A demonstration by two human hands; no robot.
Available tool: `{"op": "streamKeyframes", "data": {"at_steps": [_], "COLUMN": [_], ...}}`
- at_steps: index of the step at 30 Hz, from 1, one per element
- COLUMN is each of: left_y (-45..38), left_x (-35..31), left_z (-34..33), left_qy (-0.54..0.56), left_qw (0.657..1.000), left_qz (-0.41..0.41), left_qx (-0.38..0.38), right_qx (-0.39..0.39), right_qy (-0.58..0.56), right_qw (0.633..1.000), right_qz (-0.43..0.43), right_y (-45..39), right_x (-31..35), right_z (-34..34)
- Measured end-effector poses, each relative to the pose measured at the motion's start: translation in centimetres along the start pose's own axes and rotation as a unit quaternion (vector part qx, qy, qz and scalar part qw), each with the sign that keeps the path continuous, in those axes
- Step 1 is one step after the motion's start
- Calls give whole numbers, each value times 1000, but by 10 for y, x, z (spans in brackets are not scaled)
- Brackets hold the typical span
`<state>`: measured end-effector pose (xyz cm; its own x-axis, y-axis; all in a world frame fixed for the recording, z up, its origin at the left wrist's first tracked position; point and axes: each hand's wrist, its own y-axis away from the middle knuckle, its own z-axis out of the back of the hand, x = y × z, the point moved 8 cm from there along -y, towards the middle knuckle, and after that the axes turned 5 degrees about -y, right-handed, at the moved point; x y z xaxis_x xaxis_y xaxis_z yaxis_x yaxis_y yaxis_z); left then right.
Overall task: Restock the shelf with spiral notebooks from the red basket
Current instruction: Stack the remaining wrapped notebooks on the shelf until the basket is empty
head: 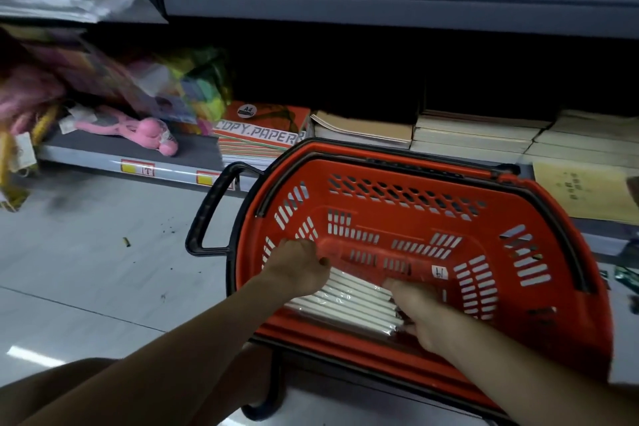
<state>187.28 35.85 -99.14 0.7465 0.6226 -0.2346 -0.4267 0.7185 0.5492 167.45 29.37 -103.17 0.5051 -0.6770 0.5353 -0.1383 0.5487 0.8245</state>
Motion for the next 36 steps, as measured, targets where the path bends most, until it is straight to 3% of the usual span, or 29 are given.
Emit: {"op": "streamKeyframes", "data": {"at_steps": [5,7,9,14,19,23,28,31,36], "left_y": [35,52,72,124,179,211,245,255,253], "left_x": [-20,-28,-28,-4,-6,-21,-23,-18,-6], "left_z": [12,18,28,39,25,43,79,102,125], "left_qy": [-1,71,212,510,680,693,683,691,704], "left_qw": [1000,997,977,849,722,721,715,696,673], "left_qz": [-13,-24,0,109,112,-18,-145,-184,-182], "left_qx": [-21,-20,-25,-83,-59,11,-37,-73,-138], "right_qx": [-8,-8,3,65,128,175,236,236,192], "right_qy": [-47,-71,-98,-236,-303,-255,-251,-208,-179], "right_qw": [999,997,995,969,938,928,891,889,891], "right_qz": [22,26,28,29,106,210,295,333,370], "right_y": [16,28,42,96,153,208,256,274,271], "right_x": [-1,-2,-2,10,22,36,61,77,95], "right_z": [12,19,26,43,63,73,72,69,58]}}
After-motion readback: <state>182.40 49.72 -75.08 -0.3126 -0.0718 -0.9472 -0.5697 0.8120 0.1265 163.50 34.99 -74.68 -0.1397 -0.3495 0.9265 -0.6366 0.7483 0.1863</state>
